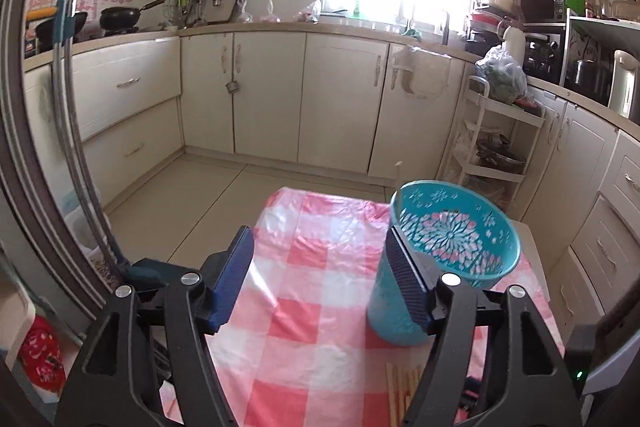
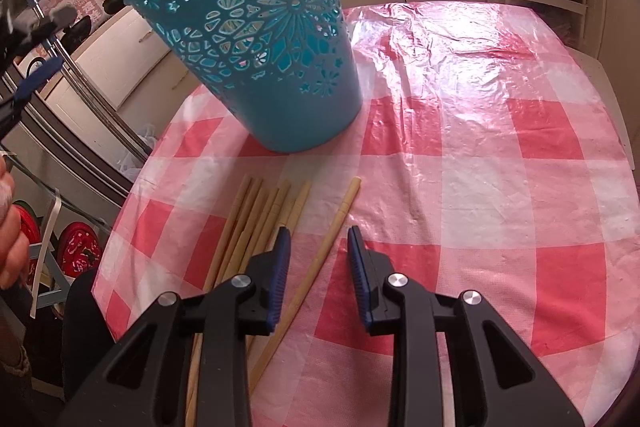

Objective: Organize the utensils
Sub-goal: 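Position the open right tool around a loose wooden stick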

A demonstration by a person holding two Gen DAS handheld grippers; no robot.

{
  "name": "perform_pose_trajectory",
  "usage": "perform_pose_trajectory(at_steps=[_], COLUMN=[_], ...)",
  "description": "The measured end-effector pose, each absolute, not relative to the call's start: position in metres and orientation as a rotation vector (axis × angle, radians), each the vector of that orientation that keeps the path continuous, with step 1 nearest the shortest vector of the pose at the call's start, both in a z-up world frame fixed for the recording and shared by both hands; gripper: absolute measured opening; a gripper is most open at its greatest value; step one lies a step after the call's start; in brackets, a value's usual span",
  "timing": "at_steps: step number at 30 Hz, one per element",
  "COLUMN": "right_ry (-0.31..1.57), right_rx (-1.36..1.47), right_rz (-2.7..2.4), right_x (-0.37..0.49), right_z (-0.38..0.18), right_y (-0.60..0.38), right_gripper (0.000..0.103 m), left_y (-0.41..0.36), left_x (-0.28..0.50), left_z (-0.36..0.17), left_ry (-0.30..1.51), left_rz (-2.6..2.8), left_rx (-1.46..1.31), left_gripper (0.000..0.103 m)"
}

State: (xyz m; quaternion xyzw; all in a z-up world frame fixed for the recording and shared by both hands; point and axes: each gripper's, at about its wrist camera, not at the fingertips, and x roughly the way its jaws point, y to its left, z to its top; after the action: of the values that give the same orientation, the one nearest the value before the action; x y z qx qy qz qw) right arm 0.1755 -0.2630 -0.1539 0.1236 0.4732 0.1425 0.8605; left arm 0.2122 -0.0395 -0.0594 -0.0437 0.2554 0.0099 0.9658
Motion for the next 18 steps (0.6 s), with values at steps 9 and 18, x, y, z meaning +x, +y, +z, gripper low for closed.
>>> perform_pose_trajectory(at_steps=[9, 18], right_ry=[0.975, 1.002], right_rx=[0.129, 0.099], right_rz=[0.220, 0.178], right_x=[0.172, 0.173], right_z=[-0.152, -0.152], right_y=[-0.251, -0.251], right_gripper=[0.019, 0.014], left_y=[-0.003, -0.005], left_x=[0.219, 0.229], left_z=[-0.157, -0.197], left_ry=[0.801, 0.903], left_rz=[0.065, 0.051], left_rx=[-0.151, -0.153], left_gripper=[0.074, 0.082])
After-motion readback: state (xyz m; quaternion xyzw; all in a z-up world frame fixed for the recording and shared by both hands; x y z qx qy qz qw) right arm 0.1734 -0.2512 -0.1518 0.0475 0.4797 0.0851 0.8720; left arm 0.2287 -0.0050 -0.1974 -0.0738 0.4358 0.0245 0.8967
